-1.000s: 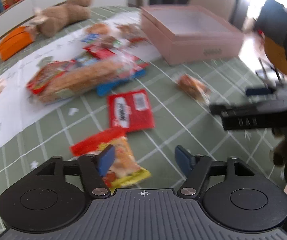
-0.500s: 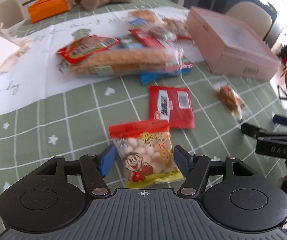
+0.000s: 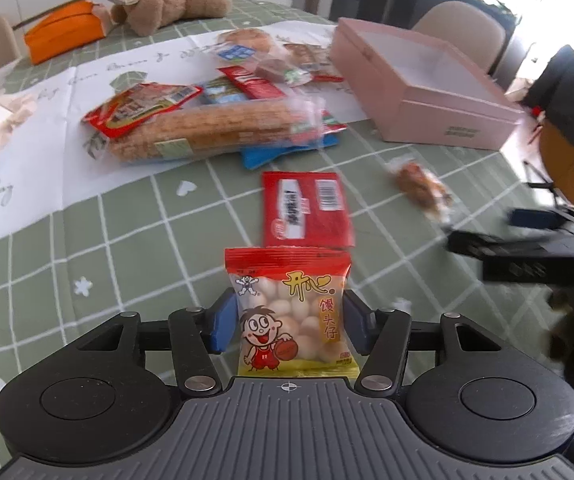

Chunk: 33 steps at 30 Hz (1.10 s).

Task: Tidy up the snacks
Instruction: 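Close the left tool on the red-and-white cartoon snack bag and lift, then drop the snack bag into the pink box while the right tool places the sausage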

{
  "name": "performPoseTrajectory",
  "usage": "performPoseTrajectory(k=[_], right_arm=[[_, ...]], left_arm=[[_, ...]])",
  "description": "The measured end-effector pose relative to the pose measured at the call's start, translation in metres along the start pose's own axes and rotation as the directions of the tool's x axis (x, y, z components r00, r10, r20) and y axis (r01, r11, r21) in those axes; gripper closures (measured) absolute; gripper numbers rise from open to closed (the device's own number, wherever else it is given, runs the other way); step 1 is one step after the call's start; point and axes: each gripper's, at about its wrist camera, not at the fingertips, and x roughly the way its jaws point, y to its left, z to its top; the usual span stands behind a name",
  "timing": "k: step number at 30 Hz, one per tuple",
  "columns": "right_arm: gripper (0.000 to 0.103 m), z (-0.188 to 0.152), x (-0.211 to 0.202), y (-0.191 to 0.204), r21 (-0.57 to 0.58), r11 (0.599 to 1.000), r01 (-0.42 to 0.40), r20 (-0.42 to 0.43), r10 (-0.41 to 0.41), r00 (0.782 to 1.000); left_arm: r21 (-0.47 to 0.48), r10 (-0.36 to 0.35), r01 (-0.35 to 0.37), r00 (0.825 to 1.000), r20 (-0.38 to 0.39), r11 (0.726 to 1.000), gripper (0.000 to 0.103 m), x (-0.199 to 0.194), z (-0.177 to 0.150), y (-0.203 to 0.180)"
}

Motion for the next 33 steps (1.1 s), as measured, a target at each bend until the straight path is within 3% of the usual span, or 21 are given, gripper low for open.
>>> performPoseTrajectory(k=[4,7,9,10,12,13,17,19,23,25,26,28,29,30,32,33], right_arm=[[0.009,0.022,0.003,0.013,-0.037,0.998,-0.06,0.023,0.061,0.998],[0.023,0.036,0.013,0.027,-0.091,0.993,-0.081,0.032,0.085,0.996],[0.043,0.042,0.024,0.036,-0.125,0.987,-0.101,0.011,0.103,0.995],[0.046,0.044,0.028,0.04,-0.144,0.984,-0.104,0.0,0.105,0.994],[0.081,0.045,0.026,0.046,-0.184,0.977,-0.105,0.005,0.107,0.994],[0.084,0.047,0.022,0.045,-0.182,0.975,-0.124,-0.006,0.126,0.992],[0.084,0.057,-0.022,0.02,-0.11,0.98,-0.165,0.049,0.171,0.984],[0.084,0.069,-0.046,0.007,-0.095,0.983,-0.16,0.101,0.169,0.98],[0.084,0.119,-0.084,-0.021,-0.068,0.994,-0.089,0.213,0.102,0.972],[0.084,0.144,-0.085,-0.032,-0.052,0.997,-0.054,0.233,0.065,0.97],[0.082,0.156,-0.08,-0.037,-0.042,0.999,-0.034,0.227,0.043,0.973],[0.065,0.171,-0.063,-0.047,-0.004,1.0,-0.006,0.191,0.007,0.981],[0.039,0.173,-0.053,-0.052,0.026,0.999,0.022,0.168,-0.026,0.985],[0.023,0.172,-0.046,-0.053,0.04,0.998,0.043,0.152,-0.049,0.987],[0.022,0.157,-0.04,-0.059,0.078,0.994,0.072,0.126,-0.081,0.989],[0.021,0.145,-0.04,-0.062,0.098,0.994,0.048,0.123,-0.06,0.991]], left_arm=[[0.012,-0.064,0.064,0.998,-0.01,0.998,0.042,-0.007,-0.004,-0.013],[0.028,-0.099,0.1,0.995,-0.024,0.995,0.042,-0.009,-0.006,-0.023],[0.043,-0.112,0.113,0.993,-0.025,0.993,0.042,-0.011,-0.008,-0.029],[0.052,-0.117,0.118,0.993,-0.025,0.992,0.042,-0.013,-0.008,-0.031],[0.063,-0.123,0.124,0.992,-0.023,0.99,0.042,-0.015,-0.009,-0.032],[0.063,-0.125,0.126,0.992,-0.02,0.99,0.042,-0.016,-0.008,-0.032],[0.026,-0.173,0.172,0.984,0.041,0.985,0.043,-0.024,0.013,-0.026],[0.031,-0.233,0.231,0.967,0.106,0.972,0.042,-0.034,0.042,-0.029],[0.121,-0.305,0.282,0.917,0.259,0.952,0.042,-0.046,0.128,-0.05],[0.102,-0.351,0.336,0.897,0.269,0.936,0.041,-0.029,0.183,-0.06],[0.084,-0.361,0.351,0.9,0.243,0.932,0.041,-0.014,0.204,-0.064],[0.062,-0.34,0.335,0.932,0.128,0.94,0.042,0.032,0.236,-0.078],[0.057,-0.321,0.317,0.943,0.086,0.947,0.043,0.052,0.242,-0.083],[0.052,-0.312,0.309,0.947,0.075,0.95,0.043,0.064,0.243,-0.084],[0.045,-0.34,0.337,0.935,0.099,0.94,0.044,0.073,0.233,-0.081],[0.038,-0.352,0.35,0.93,0.11,0.936,0.044,0.075,0.228,-0.076]])
